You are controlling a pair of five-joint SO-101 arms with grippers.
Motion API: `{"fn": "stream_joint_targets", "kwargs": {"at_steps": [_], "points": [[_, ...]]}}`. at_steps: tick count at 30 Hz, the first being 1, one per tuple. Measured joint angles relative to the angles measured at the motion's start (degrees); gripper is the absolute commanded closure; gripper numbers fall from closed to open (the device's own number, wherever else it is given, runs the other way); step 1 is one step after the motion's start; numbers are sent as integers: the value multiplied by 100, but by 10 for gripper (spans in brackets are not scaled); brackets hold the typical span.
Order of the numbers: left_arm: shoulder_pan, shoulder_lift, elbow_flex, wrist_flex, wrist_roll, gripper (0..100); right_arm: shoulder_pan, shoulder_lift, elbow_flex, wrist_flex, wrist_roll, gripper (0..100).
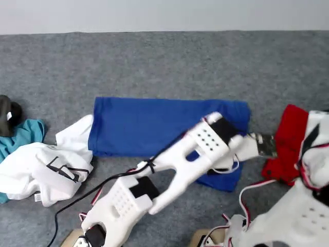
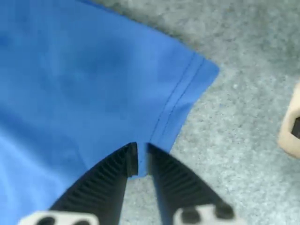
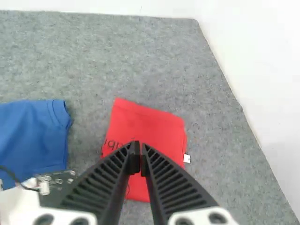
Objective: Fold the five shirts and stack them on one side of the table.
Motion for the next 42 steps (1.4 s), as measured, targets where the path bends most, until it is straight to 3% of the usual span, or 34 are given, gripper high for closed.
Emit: {"fn": "stream_joint_targets", "kwargs": {"at_steps": [11,37,42], "points": [[352,193,0,0,-26,811,0,-809,659,0,0,989],[0,1451,-1002,0,123,818,0,-1538,1231,0,0,989],[0,1495,-1011,0,123,944,0,-1538,1231,0,0,989]]}}
